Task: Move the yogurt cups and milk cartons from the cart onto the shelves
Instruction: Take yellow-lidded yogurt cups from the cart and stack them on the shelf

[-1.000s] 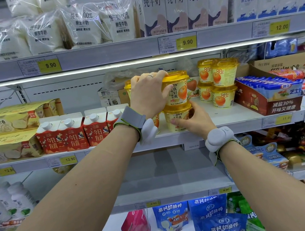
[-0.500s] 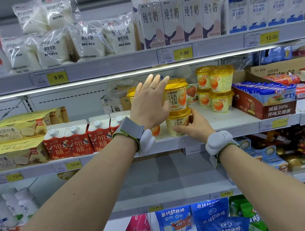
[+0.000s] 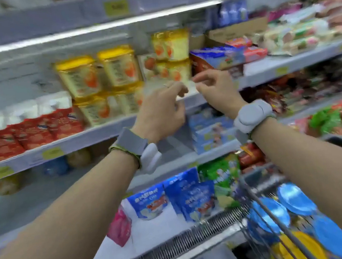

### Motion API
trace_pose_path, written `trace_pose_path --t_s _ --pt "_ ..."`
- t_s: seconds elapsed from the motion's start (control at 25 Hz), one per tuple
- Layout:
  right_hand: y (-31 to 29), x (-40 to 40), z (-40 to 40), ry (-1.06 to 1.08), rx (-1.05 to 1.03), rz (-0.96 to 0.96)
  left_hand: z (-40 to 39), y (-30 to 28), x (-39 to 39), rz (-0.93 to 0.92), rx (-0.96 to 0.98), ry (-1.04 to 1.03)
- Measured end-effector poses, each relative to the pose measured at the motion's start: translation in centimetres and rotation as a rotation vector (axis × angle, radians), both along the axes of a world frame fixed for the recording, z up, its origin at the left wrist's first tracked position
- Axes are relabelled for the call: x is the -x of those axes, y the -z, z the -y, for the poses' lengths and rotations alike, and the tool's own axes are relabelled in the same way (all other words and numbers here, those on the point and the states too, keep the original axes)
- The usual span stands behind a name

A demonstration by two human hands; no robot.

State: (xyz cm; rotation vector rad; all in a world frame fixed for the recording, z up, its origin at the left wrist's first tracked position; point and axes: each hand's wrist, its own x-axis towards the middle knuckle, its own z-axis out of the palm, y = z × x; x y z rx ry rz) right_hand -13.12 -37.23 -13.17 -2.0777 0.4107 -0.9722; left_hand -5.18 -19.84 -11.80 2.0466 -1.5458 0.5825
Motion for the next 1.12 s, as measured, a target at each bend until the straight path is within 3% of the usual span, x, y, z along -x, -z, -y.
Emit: trace_pose_path --t_s 0.16,0.32,0.4,0.6,0.8,1.12 --pt "3.0 8.0 5.0 0.101 -0.125 -0.091 6.2 6.5 7.9 -0.142 -0.242 0.218" --pt "6.8 15.2 9.0 0.186 0.050 -0.446 11.2 12.5 15.0 -0.249 -0.434 0.359" --pt "9.7 18.8 10.6 0.231 0.076 -0.562 12.0 15.5 16.7 -0.361 -0.505 0.325" --pt "18.6 23.5 11.9 0.266 0.038 -0.767 11.9 19.6 17.1 -0.380 -0.671 0.197" --pt "25.4 23.0 10.0 0.165 0.204 -0.787 12.8 20.4 16.8 -0.332 -0.728 0.141" --pt "27.9 23.4 8.2 0.124 0.399 -0.744 13.0 20.1 17.5 -0.253 -0.784 0.050"
